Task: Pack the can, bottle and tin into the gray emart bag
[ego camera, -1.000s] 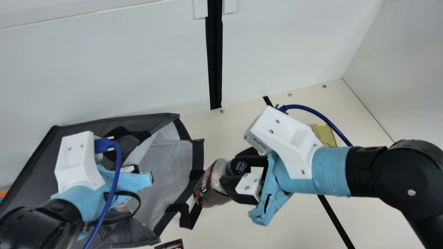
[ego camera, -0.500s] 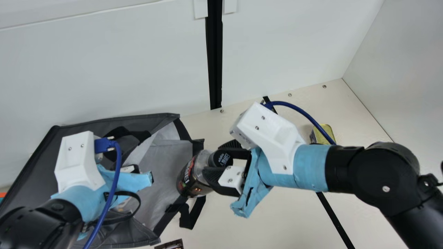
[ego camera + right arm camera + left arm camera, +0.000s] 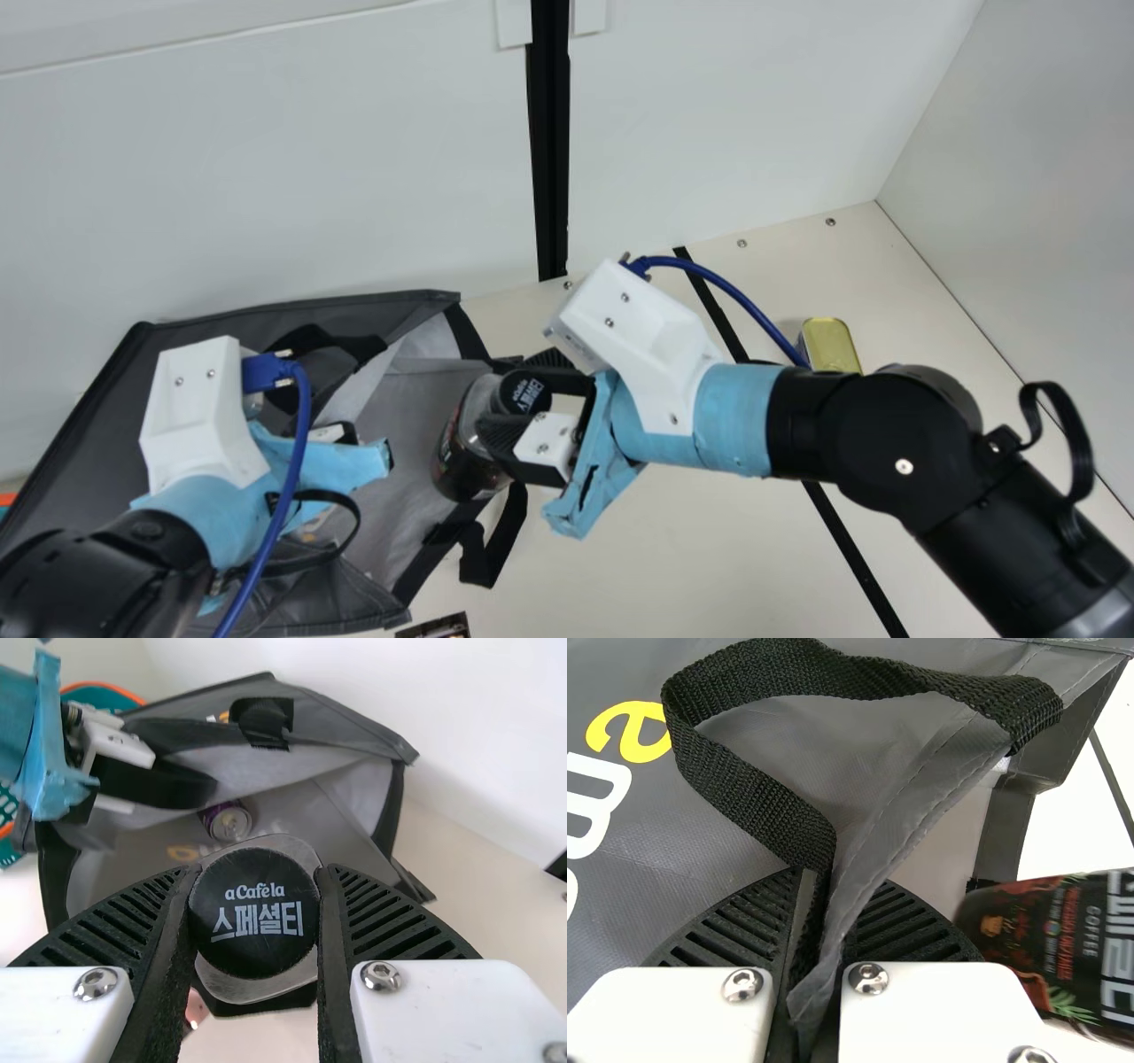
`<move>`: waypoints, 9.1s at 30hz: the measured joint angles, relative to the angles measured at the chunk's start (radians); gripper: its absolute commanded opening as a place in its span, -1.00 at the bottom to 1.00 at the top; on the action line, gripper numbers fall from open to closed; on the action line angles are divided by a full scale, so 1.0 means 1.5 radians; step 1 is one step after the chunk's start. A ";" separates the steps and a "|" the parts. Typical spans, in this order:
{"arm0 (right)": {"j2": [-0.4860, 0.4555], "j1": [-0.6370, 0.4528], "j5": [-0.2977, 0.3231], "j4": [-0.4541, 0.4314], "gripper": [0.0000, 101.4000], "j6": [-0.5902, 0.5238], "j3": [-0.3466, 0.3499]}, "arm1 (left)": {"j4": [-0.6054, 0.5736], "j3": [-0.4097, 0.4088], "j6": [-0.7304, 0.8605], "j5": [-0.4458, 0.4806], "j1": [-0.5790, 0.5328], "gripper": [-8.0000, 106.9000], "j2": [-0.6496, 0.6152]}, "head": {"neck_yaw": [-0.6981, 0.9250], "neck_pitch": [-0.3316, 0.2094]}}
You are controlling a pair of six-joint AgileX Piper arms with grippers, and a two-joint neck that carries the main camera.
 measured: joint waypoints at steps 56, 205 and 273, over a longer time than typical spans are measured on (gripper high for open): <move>0.303 0.008 -0.073 0.478 -1.00 -0.502 0.019 | 0.000 0.000 0.000 0.000 0.000 -0.68 0.000 | -0.001 0.000; -0.122 -0.166 -0.087 0.174 0.79 -0.284 0.228 | 0.000 0.000 0.000 0.000 0.000 -0.68 0.000 | -0.001 0.000; -0.231 -0.321 0.019 -0.407 0.79 0.167 0.071 | 0.000 0.000 0.000 0.000 0.000 -0.68 0.000 | -0.001 0.000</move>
